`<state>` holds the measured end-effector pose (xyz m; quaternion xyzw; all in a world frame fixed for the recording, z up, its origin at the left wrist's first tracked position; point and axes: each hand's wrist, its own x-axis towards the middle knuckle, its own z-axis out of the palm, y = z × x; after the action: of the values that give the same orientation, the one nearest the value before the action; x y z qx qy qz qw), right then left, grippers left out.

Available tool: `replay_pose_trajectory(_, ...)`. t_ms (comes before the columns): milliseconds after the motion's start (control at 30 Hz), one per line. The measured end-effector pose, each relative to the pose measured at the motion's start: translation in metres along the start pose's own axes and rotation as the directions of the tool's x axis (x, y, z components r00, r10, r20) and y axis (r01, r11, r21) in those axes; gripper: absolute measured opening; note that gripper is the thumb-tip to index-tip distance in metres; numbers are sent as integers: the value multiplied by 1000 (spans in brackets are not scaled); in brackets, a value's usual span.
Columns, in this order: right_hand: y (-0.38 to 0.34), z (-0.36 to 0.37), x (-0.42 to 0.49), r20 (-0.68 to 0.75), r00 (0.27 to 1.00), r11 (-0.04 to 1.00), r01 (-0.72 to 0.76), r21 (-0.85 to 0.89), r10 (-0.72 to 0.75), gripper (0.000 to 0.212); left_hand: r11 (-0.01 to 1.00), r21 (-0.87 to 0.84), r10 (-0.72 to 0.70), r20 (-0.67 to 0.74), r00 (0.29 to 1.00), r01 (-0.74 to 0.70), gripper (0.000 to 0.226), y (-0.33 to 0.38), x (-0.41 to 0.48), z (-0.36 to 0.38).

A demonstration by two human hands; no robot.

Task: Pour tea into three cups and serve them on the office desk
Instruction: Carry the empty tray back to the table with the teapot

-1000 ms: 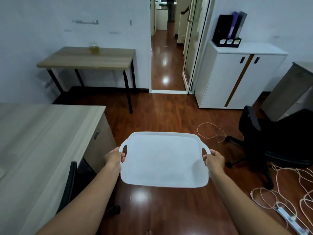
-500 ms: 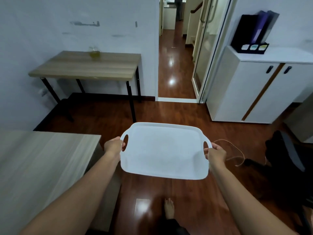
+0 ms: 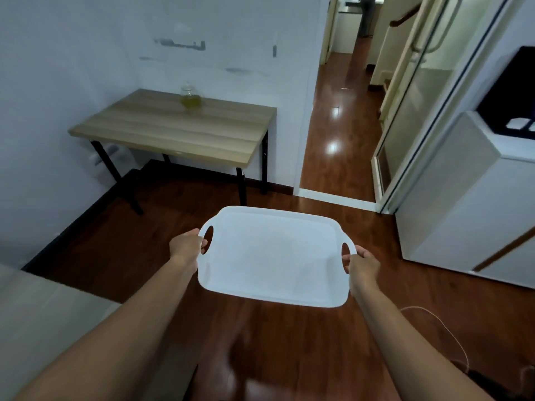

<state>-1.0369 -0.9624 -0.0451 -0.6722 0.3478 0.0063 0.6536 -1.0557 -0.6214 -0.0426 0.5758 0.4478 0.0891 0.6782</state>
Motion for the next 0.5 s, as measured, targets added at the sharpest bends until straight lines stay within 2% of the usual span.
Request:
replay_pose_trajectory(167, -36, 72, 53, 27, 999, 1000, 22, -10, -22, 37, 999, -37, -1, -34, 999, -1, 39, 38, 66, 31)
replay_pose_trajectory(333, -66, 152, 103, 54, 998, 1000, 12, -12, -11, 37, 994, -99, -45, -67, 997, 39, 19, 78, 147, 55)
replay_pose_trajectory(500, -106, 241, 143, 39, 999, 999, 5, -33, -3, 37, 992, -104, -74, -57, 996, 68, 11, 129, 227, 74)
